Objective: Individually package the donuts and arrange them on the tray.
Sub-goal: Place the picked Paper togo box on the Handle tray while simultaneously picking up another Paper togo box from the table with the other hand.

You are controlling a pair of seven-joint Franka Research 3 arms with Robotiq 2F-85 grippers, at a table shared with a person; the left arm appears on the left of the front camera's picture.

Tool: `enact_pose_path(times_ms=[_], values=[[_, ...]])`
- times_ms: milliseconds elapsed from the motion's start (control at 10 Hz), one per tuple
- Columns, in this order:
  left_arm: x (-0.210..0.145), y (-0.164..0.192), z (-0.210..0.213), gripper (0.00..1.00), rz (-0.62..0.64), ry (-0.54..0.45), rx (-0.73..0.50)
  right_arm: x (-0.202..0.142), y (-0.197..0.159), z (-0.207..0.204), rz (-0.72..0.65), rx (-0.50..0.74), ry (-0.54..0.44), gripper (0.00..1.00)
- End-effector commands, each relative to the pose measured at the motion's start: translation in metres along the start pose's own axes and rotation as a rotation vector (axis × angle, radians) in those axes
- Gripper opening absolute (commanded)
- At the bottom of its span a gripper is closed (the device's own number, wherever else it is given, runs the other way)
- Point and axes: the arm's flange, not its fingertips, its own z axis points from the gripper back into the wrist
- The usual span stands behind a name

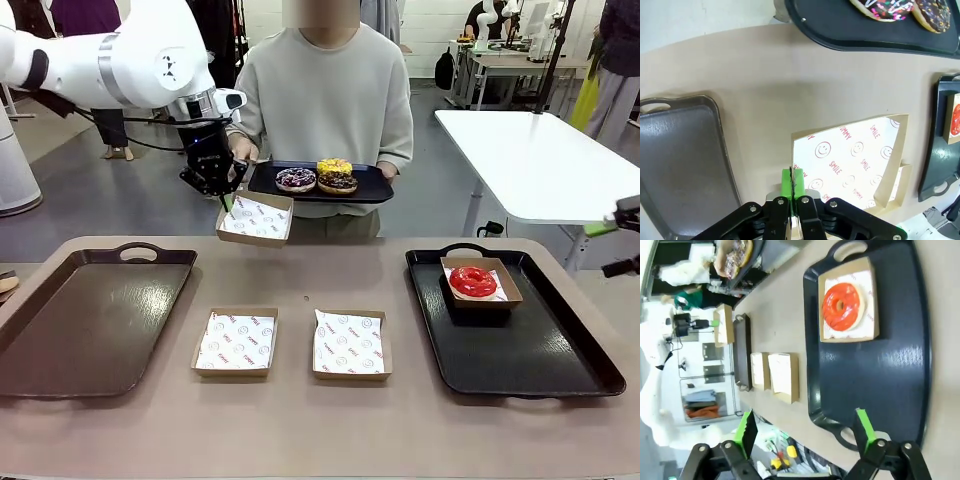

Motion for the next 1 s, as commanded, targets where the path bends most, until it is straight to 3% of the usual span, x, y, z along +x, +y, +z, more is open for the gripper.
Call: enact_pose_path(times_ms=[0,400,500,800,900], values=[[0.014,-0.021,0.008,0.00,0.018,0.008,0.077,-0.021,-0.016,0.006,0.024,0.082,-0.061,1.00],[0.029,-0.044,0.011,0.00,0.068,0.007,0.153,-0.053,-0.056,0.025,0.007,0.166,-0.148,1.00],[0.011,-0.030,0.010,0.00,0.022,0.004,0.096,-0.058,-0.063,0.027,-0.003,0.183,-0.168,1.00],[0.011,-0.030,0.010,0.00,0.022,0.004,0.096,-0.049,-0.073,0.025,-0.017,0.168,-0.240,1.00],[0.011,-0.030,0.010,0.00,0.022,0.004,0.096,-0.058,-0.066,0.034,-0.038,0.164,-0.182,1.00]])
